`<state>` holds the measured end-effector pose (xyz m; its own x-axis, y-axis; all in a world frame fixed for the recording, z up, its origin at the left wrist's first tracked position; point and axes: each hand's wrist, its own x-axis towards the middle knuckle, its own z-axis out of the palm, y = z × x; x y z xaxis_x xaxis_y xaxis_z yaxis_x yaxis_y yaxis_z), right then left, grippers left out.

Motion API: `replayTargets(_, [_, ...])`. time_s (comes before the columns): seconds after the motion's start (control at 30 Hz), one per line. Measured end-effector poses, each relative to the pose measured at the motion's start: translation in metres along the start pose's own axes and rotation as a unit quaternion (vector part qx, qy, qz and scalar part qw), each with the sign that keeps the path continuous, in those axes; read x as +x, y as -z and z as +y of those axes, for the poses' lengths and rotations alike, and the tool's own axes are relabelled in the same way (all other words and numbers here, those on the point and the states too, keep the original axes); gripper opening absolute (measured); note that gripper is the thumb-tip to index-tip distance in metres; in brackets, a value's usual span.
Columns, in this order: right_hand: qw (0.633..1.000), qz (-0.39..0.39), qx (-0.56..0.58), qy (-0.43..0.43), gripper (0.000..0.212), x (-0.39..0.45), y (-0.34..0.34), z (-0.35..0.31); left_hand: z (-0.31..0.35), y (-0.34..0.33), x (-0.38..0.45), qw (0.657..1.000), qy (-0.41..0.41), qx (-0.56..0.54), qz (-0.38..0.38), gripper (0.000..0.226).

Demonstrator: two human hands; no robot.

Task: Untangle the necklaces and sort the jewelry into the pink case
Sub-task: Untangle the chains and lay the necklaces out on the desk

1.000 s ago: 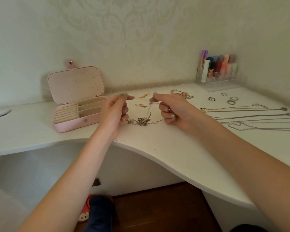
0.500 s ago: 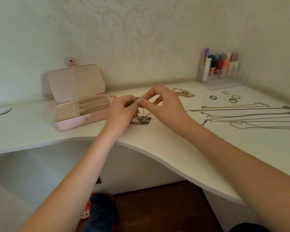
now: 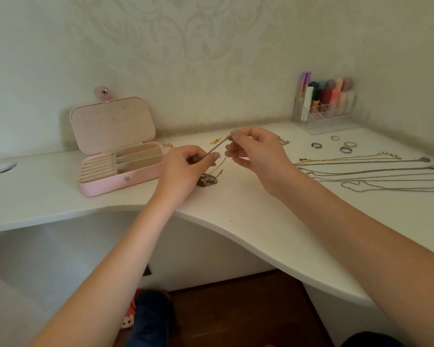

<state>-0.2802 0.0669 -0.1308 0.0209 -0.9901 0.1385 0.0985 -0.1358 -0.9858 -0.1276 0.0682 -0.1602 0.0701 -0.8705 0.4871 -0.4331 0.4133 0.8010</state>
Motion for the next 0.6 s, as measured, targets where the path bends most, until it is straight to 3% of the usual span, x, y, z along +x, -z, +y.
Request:
replayTargets(0.1, [0.988,-0.024,0.133,-0.072,0.007,-0.0001,0.0039,-0.0049,0.0004,0.0022,0.0006,0.999,0.021,-0.03,0.015,0.025])
replayTargets(0.17, [0.984,-0.033,0.141,-0.1,0.004,0.0005,0.006,-0.007,0.0008,0.0031,0.0007,0.998,0.032,-0.056,0.027,0.025])
replayTargets(0.4, [0.988,-0.075,-0.004,-0.132,0.01,0.0005,0.0082,-0.005,0.0035,0.0065,0.0021,0.977,0.089,-0.172,0.089,0.026])
replayTargets(0.6, [0.975,-0.13,-0.173,-0.047,0.026,-0.0052,0.0098,-0.0024,0.0057,0.0066,0.001,0.978,0.07,-0.176,0.085,0.026])
